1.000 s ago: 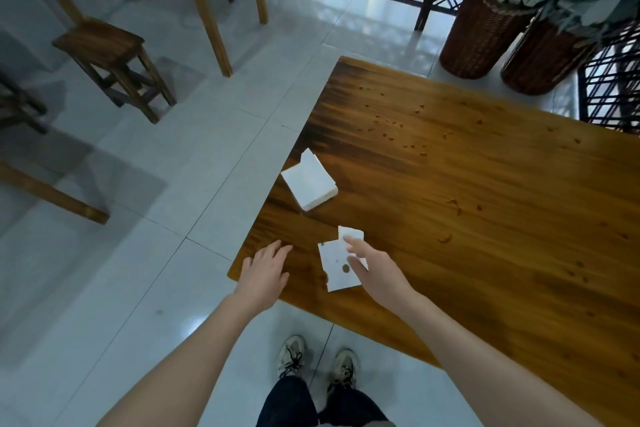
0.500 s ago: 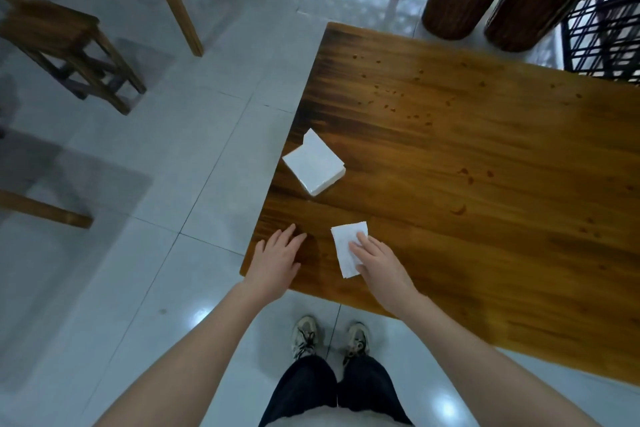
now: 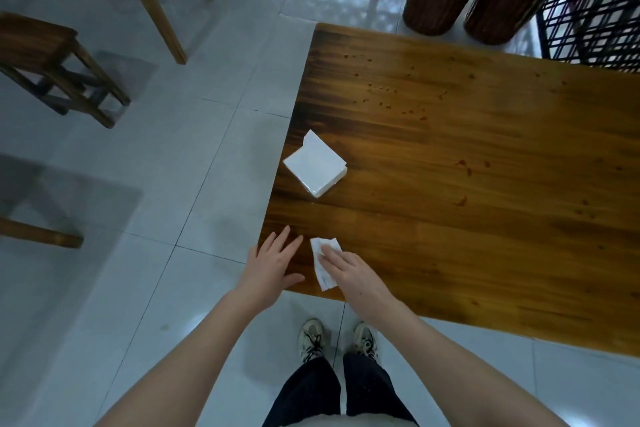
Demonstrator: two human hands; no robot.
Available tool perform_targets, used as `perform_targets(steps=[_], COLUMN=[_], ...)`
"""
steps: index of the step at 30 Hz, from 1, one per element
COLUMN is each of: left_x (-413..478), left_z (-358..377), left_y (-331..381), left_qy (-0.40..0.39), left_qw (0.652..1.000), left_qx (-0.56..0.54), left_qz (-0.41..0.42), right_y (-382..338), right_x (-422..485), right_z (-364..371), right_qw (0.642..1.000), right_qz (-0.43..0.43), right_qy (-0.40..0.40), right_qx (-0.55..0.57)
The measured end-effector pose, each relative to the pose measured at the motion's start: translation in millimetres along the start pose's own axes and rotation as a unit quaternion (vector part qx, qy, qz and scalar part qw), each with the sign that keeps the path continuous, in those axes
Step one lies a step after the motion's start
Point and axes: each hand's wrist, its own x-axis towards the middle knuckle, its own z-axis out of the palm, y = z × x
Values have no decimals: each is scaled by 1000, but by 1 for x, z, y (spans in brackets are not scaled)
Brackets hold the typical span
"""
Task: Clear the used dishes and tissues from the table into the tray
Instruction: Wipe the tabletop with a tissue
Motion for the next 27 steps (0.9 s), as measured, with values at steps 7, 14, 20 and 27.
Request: perform_targets(steps=[7,14,20,27], left_x=[8,20,29,44], left_z=[-6,-14,-13,-14], left_y=[-2,1,3,11], left_qy=[-4,-16,-4,24], left_qw=[1000,999,999,998], left_qx=[-10,-17,-34,-54], left_qz=[13,29,20,24], right_y=[8,38,42,36], right_x=[9,14,38,60], right_z=[-7,-24,-40,-43], right_qw=[999,988,976,992], right_qz=[26,136,180,99], right_qy=[-13,39,35,19], right_qx=[14,62,114,73])
